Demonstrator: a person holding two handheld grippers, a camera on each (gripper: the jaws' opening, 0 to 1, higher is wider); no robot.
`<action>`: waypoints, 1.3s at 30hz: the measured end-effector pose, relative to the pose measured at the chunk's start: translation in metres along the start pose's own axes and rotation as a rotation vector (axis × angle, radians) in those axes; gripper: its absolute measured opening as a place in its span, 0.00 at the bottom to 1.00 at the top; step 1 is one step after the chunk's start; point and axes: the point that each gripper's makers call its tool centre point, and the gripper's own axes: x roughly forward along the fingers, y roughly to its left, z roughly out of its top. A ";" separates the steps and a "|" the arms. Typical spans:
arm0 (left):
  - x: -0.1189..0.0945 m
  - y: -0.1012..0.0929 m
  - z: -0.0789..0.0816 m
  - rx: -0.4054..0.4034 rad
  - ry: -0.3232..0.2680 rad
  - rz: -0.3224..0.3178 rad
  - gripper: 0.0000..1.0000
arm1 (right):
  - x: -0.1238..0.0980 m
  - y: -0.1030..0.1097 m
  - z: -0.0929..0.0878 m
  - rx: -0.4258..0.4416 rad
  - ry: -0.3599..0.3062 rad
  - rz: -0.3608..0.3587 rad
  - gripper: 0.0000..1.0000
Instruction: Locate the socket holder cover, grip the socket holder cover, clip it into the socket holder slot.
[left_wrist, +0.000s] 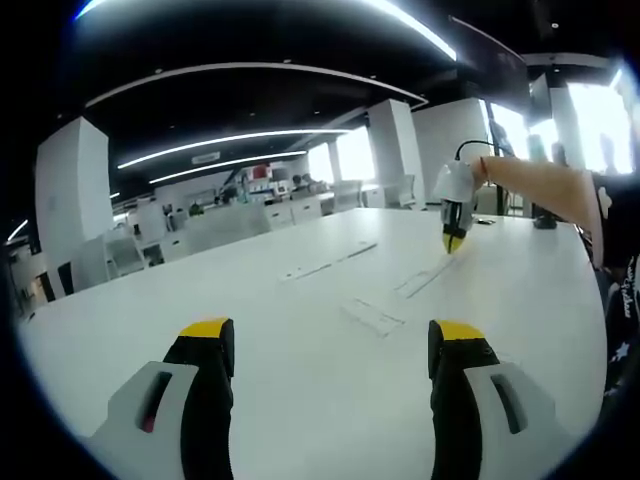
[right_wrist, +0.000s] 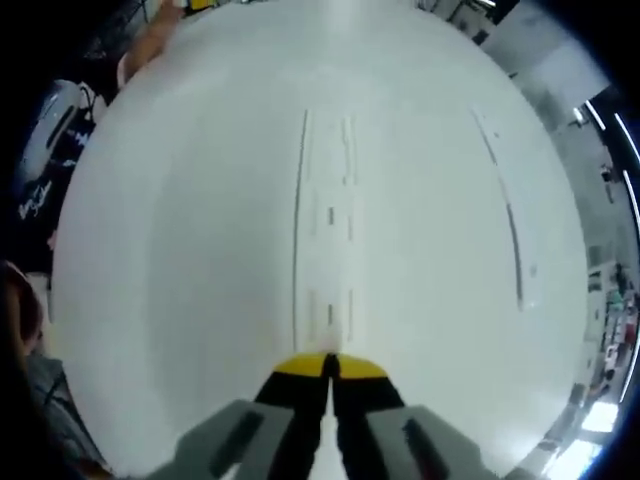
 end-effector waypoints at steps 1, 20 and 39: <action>0.000 0.000 0.000 0.000 0.000 0.000 0.78 | 0.000 -0.001 0.000 0.001 -0.002 0.002 0.04; -0.002 -0.001 0.000 0.001 -0.002 0.000 0.78 | -0.003 -0.003 0.007 -0.010 -0.013 -0.003 0.04; -0.001 -0.002 0.000 0.002 -0.006 -0.001 0.78 | 0.002 0.003 0.015 -0.026 -0.013 0.001 0.04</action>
